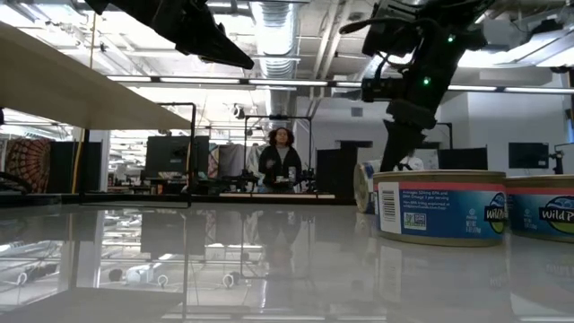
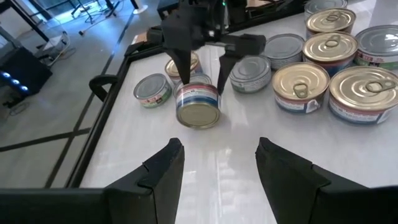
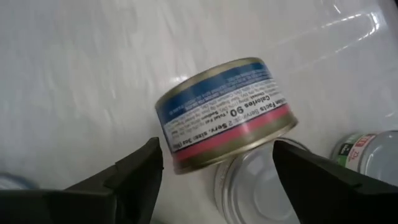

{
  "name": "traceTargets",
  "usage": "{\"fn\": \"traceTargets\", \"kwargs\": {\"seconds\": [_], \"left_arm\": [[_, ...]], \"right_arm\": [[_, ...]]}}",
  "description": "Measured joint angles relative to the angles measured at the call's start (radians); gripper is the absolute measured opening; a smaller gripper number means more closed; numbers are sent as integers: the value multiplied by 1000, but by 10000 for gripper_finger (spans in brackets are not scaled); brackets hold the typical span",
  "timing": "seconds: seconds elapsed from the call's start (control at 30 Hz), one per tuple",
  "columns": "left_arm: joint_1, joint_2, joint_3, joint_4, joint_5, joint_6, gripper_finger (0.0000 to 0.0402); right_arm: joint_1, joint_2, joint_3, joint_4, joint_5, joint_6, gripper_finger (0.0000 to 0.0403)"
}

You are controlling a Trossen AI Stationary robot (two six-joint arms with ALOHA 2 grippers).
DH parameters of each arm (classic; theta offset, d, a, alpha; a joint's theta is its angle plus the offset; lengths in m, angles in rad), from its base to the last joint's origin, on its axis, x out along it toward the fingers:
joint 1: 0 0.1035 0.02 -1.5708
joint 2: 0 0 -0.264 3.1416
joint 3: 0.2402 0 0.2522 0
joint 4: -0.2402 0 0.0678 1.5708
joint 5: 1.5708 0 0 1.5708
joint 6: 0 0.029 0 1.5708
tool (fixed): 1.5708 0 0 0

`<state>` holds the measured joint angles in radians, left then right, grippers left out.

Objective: Stack canned seafood by type on shelf
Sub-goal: Put the blue tuna can on the shelf

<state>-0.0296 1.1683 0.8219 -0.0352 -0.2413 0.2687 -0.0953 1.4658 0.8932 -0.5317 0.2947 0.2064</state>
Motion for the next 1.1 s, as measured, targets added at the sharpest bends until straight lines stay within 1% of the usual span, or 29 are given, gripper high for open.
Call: {"fn": "traceTargets", "kwargs": {"seconds": [0.2,0.33,0.47,0.7,0.8,0.97,1.03,1.1], "left_arm": [[0,0,0,-1,0,5,192],[0,0,0,-5,0,-1,192],[0,0,0,0,-9,1,192],[0,0,0,3,-35,33,198],[0,0,0,9,-37,33,203],[0,0,0,15,-37,25,209],[0,0,0,23,-37,19,212],[0,0,0,33,-37,14,216]], "right_arm": [[-10,-38,0,2,14,226,327],[53,-38,1,2,120,332,327],[98,-38,1,1,199,446,327],[155,-38,2,-5,291,614,327],[173,-38,2,-3,326,658,327],[219,-35,24,1,434,677,327],[224,1,63,-2,468,678,327],[219,55,106,-26,480,668,327]]}}
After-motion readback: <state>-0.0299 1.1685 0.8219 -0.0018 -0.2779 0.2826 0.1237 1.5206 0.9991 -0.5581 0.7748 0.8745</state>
